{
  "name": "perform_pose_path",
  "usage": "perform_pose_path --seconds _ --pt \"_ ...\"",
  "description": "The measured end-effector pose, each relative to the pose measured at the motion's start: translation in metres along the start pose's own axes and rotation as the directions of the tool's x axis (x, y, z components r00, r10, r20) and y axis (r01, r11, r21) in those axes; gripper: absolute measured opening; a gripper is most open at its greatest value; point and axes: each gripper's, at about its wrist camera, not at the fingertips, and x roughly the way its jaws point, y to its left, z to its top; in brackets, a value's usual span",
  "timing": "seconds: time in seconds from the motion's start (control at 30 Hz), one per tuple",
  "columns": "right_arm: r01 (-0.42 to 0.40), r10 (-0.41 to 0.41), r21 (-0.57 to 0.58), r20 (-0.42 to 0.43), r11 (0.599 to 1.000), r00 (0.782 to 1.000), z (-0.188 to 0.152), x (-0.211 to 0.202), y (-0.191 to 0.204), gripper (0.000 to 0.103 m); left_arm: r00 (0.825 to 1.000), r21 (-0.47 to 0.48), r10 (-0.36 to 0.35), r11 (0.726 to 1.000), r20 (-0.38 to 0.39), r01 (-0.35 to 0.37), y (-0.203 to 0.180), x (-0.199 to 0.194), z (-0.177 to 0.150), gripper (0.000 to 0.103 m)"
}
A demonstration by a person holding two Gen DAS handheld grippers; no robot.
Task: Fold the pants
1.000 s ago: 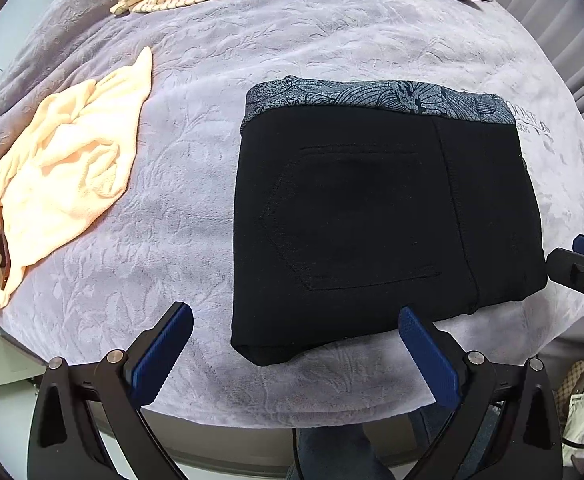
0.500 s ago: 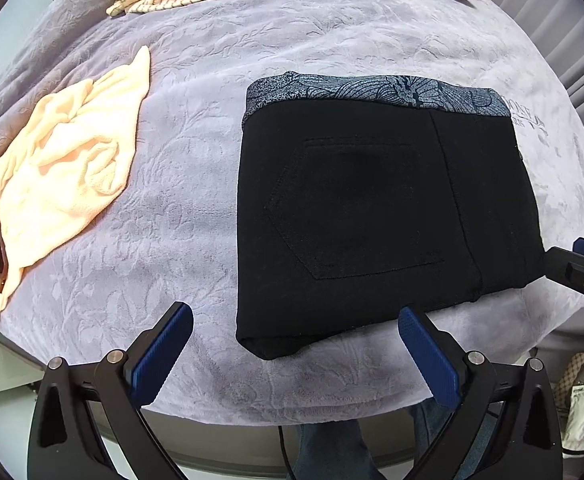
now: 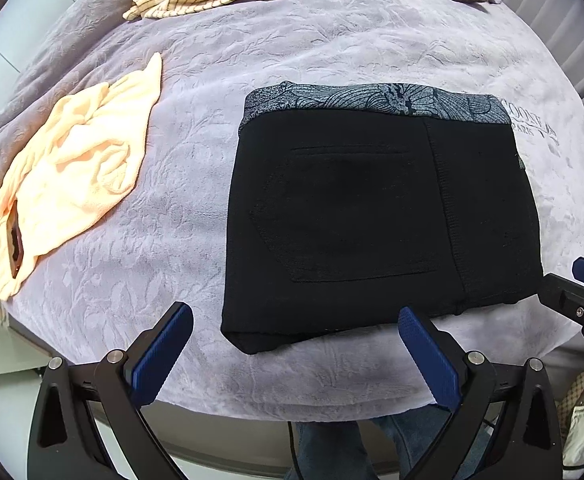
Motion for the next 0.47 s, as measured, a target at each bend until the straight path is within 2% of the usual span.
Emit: perform_pose_path --seconds 0.27,0.47 --pt "-0.010 0.009 -0.046 -0.007 0.999 1.000 0.011 -0.007 -0.006 0.079 1.000 -0.037 -0.013 0.999 0.008 0.013 -0.004 -0.004 0.004 0.103" --pt "-0.020 0.019 -0.059 -0.013 0.998 1.000 0.021 -0.011 -0.008 0.079 0.999 -0.032 -0.023 0.999 0.027 0.024 -0.008 -0.012 0.011 0.103"
